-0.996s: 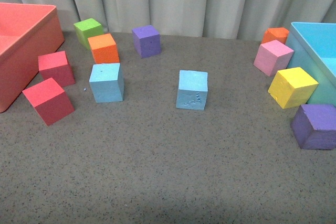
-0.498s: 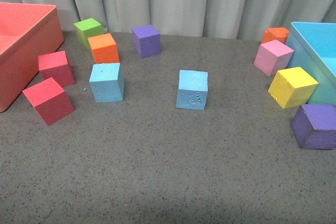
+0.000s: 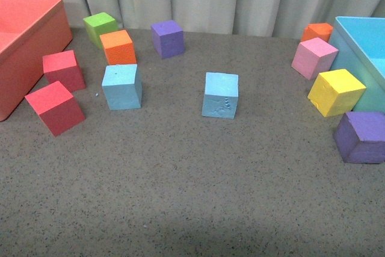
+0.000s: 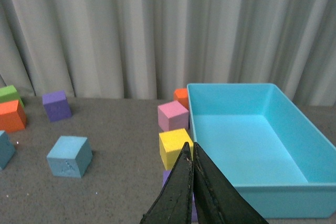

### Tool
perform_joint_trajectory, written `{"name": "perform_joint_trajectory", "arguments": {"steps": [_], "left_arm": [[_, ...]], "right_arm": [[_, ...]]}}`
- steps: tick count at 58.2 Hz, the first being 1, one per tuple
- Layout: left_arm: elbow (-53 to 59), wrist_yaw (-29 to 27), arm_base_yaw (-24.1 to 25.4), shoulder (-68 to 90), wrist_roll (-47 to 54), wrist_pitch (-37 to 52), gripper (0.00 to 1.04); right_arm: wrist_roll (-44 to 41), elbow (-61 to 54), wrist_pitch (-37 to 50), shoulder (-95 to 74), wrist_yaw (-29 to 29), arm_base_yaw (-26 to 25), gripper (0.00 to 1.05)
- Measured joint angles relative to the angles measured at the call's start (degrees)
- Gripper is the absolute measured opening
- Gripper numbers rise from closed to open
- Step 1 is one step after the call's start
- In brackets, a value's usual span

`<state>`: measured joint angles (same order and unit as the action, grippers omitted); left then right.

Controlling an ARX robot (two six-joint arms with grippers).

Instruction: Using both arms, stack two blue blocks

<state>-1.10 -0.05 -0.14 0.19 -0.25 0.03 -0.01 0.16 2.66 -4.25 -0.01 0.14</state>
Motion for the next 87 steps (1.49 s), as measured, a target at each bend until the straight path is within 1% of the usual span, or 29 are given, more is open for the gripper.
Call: {"name": "perform_joint_trajectory", "arguments": {"steps": [1, 3, 8, 9, 10, 12, 13, 18, 22, 23, 25, 28, 30, 31, 33, 34, 36, 41, 44, 49, 53, 57, 62, 66, 73, 79, 87], "left_arm": [[0.0, 0.0, 0.0, 0.0, 0.0, 0.0, 0.98], [0.0, -0.04, 0.0, 0.0, 0.0, 0.0, 0.98], [0.0, -0.02, 0.0, 0.0, 0.0, 0.0, 0.98], [0.0, -0.02, 0.0, 0.0, 0.0, 0.0, 0.98], [0.0, -0.02, 0.0, 0.0, 0.0, 0.0, 0.98], [0.0, -0.02, 0.0, 0.0, 0.0, 0.0, 0.98], [0.0, -0.02, 0.0, 0.0, 0.0, 0.0, 0.98], [0.0, -0.02, 0.0, 0.0, 0.0, 0.0, 0.98], [0.0, -0.02, 0.0, 0.0, 0.0, 0.0, 0.98], [-0.13, -0.96, -0.24, 0.31, -0.22, -0.44, 0.98], [-1.29, -4.96, -1.11, 2.34, -1.75, -4.11, 0.98], [-2.14, -7.54, -1.31, 6.93, -3.61, -4.94, 0.98], [-2.32, -8.17, -0.94, 12.33, -5.11, -2.75, 0.98], [-2.34, -8.28, -0.87, 13.75, -5.35, -1.84, 0.98], [-2.75, -8.44, -0.61, 19.93, -6.23, 2.54, 0.98], [-3.19, -8.37, -0.61, 23.21, -6.62, 4.96, 0.98], [-5.16, -8.31, -0.96, 32.0, -7.5, 11.52, 0.98], [-10.36, -7.61, -2.47, 46.62, -8.33, 20.76, 0.98], [-14.36, -7.34, -3.65, 55.34, -8.9, 24.65, 0.98], [-21.59, -6.49, -5.53, 68.7, -9.16, 26.14, 0.98], [-27.36, -5.73, -6.93, 77.7, -9.27, 24.3, 0.98], [-34.36, -6.1, -8.26, 87.06, -9.09, 21.29, 0.98], [-41.46, -6.6, -9.14, 94.66, -9.01, 17.22, 0.98], [-49.4, -7.39, -9.84, 102.31, -8.85, 13.81, 0.98], [-59.08, -6.21, -10.58, 110.18, -8.9, 8.48, 0.98], [-66.58, -6.32, -11.23, 115.97, -9.14, 4.24, 0.98], [-73.61, -5.51, -11.93, 121.42, -9.33, -1.84, 0.98]], "right_arm": [[-0.04, 0.0, -1.49, 1.25, -0.07, 0.0, 0.01], [-0.02, 0.0, -2.21, 2.73, -0.04, 0.0, 0.04], [-0.02, 0.0, -2.47, 3.96, -0.07, 0.0, 0.2], [-0.02, 0.0, -2.49, 3.96, -0.07, 0.0, 0.22], [-0.02, 0.0, -2.54, 3.96, -0.07, 0.0, 0.27], [-0.02, 0.0, -2.56, 3.96, -0.07, 0.0, 0.34], [-0.02, 0.0, -2.56, 3.96, -0.07, 0.0, 0.36], [-0.02, 0.0, -2.56, 3.96, -0.07, 0.0, 0.52], [-0.02, 0.0, -2.56, 4.02, -0.07, 0.0, 0.63], [-0.02, 0.0, -2.56, 4.0, -0.09, 0.0, 0.66], [-0.02, 0.0, -2.56, 4.02, -0.09, 0.0, 0.73], [-0.02, 0.0, -2.58, 4.0, -0.07, 0.0, 0.8], [-0.02, 0.0, -2.58, 4.04, -0.07, 0.0, 0.87], [-0.02, 0.0, -2.58, 4.04, -0.04, 0.0, 0.89], [0.0, 0.0, -2.58, 4.04, -0.09, 0.0, 0.96], [0.04, 0.0, -2.58, 4.04, -0.09, 0.0, 0.97], [0.02, 0.0, -2.58, 4.04, -0.07, 0.0, 0.95], [0.0, 0.0, -2.58, 4.04, -0.09, 0.0, 0.95], [0.0, 0.0, -2.6, 4.04, -0.09, 0.0, 0.95], [0.0, 0.0, -2.62, 4.04, -0.09, 0.0, 0.95], [0.0, 0.0, -2.62, 4.04, -0.07, 0.0, 0.95], [0.0, 0.0, -2.62, 4.04, -0.09, 0.0, 0.95], [0.0, 0.0, -2.62, 4.04, -0.09, 0.0, 0.95], [0.0, 0.0, -2.6, 4.04, -0.09, 0.0, 0.95], [0.0, 0.0, -2.62, 4.04, -0.07, 0.0, 0.95], [0.0, 0.0, -2.62, 4.04, -0.09, 0.0, 0.95], [0.0, 0.0, -2.62, 4.04, -0.09, 0.0, 0.95]]}}
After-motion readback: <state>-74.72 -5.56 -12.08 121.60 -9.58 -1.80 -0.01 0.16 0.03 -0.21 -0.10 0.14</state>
